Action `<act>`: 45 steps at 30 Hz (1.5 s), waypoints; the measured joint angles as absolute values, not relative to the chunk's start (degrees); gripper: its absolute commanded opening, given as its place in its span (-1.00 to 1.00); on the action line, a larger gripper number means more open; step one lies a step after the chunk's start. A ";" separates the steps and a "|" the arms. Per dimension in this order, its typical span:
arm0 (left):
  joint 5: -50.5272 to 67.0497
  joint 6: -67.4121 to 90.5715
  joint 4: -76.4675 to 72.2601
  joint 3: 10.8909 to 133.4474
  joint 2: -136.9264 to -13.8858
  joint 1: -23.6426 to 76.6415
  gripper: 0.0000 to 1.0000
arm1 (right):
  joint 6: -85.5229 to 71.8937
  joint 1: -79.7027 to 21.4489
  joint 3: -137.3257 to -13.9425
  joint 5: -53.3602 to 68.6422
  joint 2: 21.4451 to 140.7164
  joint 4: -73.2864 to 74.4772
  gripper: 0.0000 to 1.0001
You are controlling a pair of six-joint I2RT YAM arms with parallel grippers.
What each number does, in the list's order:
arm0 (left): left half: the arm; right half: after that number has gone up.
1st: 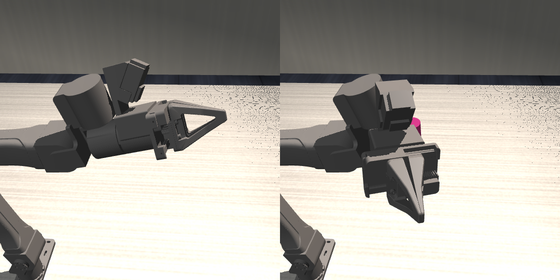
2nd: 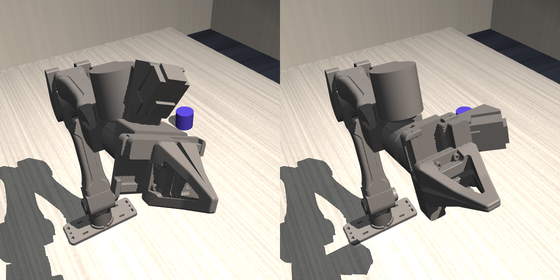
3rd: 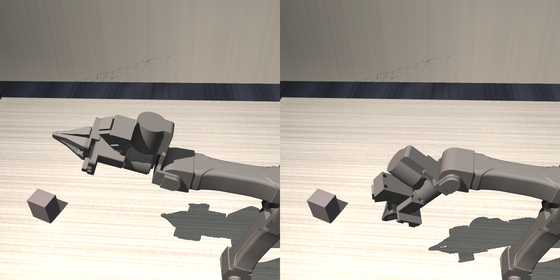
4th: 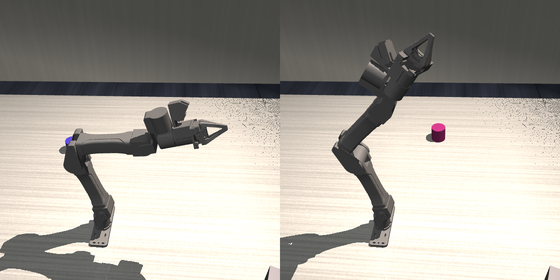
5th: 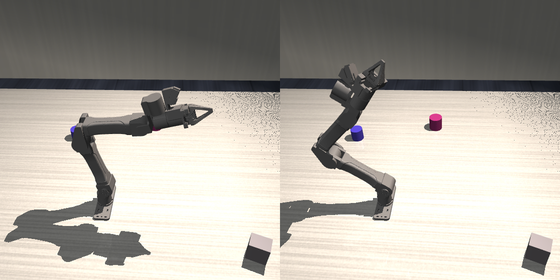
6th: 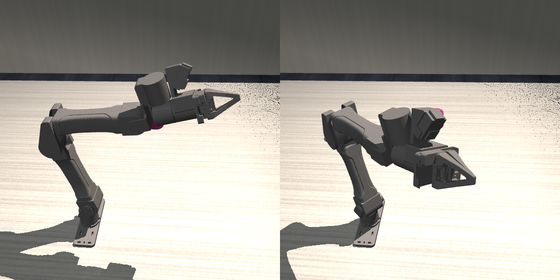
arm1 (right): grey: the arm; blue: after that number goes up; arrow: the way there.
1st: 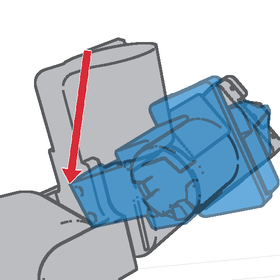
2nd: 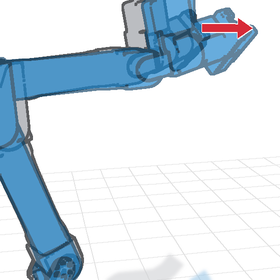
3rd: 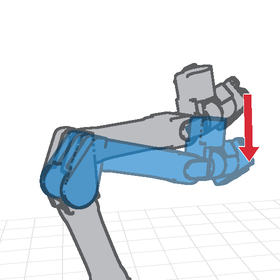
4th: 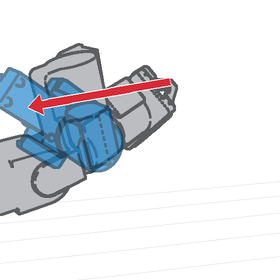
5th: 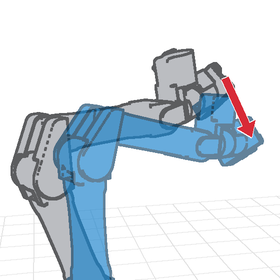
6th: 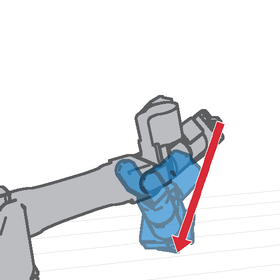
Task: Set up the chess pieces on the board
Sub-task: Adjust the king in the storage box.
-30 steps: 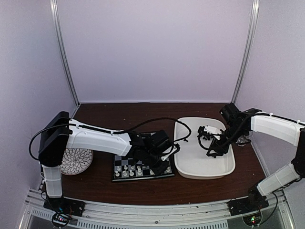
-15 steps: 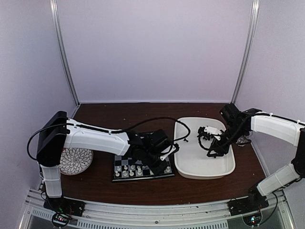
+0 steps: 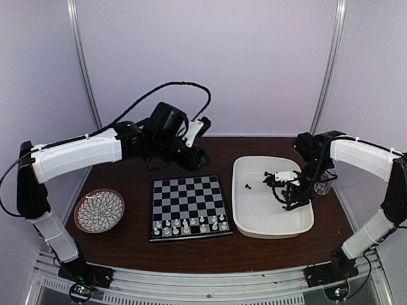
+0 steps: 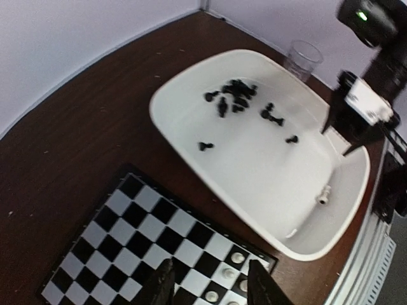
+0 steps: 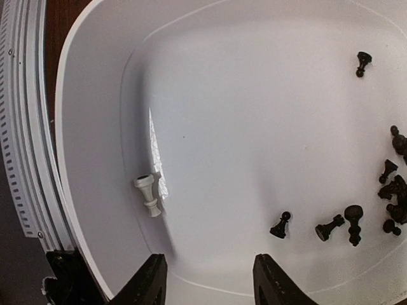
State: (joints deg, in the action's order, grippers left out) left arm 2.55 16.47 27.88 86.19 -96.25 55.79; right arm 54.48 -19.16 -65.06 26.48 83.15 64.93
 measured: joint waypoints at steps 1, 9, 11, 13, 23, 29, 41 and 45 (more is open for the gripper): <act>2.98 16.91 27.75 86.28 -96.16 53.04 -0.14 | 56.88 -19.22 -65.32 25.69 84.84 65.89 0.00; -3.68 22.72 31.70 89.69 -96.68 41.23 0.00 | 65.89 -19.27 -64.03 19.86 95.13 67.46 -0.05; -4.97 26.20 35.46 91.88 -96.42 39.51 0.00 | 67.42 -19.62 -63.35 18.02 95.33 67.59 -0.07; -6.15 29.21 40.27 94.78 -96.20 37.19 0.00 | 68.99 -19.97 -63.31 16.53 95.31 67.94 -0.11; -6.35 34.28 56.12 116.42 -101.10 28.08 -0.02 | 78.02 -22.92 -64.79 14.98 101.91 72.84 -0.47; -4.69 33.69 60.58 121.73 -107.31 27.77 -0.02 | 81.60 -25.82 -67.81 17.43 107.35 76.03 -0.72; -2.48 30.04 66.32 121.69 -108.33 23.62 -0.02 | 80.27 -33.19 -83.68 26.17 121.95 78.06 -0.70; -2.44 28.80 67.68 121.93 -108.33 23.11 -0.02 | 78.81 -34.83 -87.24 27.33 124.31 80.16 -0.67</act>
